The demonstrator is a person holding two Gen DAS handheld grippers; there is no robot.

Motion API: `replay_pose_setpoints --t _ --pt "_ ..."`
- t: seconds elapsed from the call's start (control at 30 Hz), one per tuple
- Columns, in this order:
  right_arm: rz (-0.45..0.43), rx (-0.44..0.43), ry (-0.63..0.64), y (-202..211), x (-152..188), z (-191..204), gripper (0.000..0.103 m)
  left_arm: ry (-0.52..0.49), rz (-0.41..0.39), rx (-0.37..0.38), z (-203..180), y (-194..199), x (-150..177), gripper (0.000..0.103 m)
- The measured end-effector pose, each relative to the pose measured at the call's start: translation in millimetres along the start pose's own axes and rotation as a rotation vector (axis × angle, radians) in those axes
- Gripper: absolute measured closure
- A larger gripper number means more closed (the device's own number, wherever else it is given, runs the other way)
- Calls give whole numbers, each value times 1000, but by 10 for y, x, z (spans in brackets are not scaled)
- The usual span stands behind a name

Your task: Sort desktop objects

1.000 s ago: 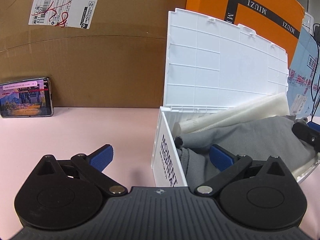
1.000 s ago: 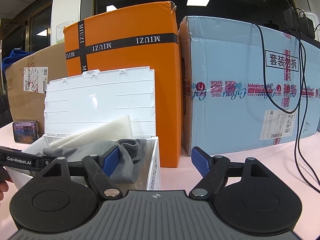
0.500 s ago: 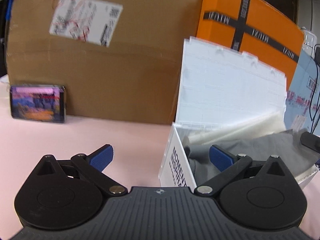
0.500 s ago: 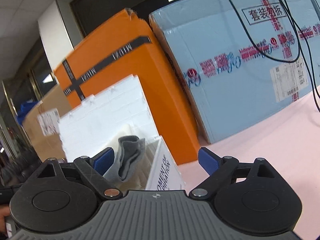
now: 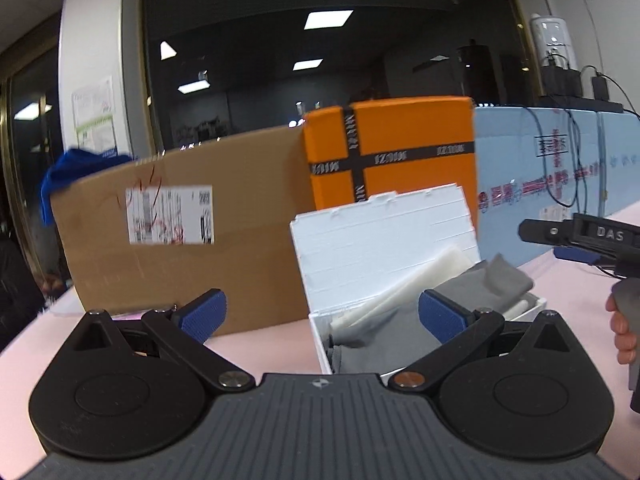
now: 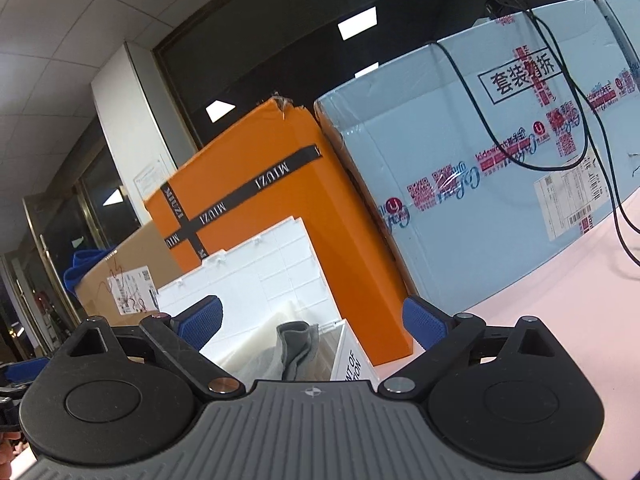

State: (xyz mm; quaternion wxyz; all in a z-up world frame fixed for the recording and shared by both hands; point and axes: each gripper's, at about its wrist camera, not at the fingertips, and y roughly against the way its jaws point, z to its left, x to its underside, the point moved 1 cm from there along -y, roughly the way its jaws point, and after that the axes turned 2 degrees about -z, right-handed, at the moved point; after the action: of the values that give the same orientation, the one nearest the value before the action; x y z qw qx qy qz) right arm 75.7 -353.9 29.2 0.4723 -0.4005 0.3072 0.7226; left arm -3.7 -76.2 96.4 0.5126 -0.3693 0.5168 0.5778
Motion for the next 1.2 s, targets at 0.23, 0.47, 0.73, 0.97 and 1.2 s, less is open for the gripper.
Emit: replay_pose_setpoints --t 0.23,0.47,0.73,0.97,1.2 --pt "-23 -37 54 124 -46 69 5 -39 -26 71 -270 86 -274 0" --pt "-40 -56 74 176 -84 79 5 -156 -112 203 -798 144 -624 0" --pt "-67 -63 87 253 -160 45 4 -199 -192 345 -1361 257 -995 0" --pt "-54 -65 33 261 -221 -28 2 -271 -239 367 -1618 361 -1063 0" --pt "-22 -6 -60 188 -244 -256 2 -210 -289 334 -1380 297 -1080 0"
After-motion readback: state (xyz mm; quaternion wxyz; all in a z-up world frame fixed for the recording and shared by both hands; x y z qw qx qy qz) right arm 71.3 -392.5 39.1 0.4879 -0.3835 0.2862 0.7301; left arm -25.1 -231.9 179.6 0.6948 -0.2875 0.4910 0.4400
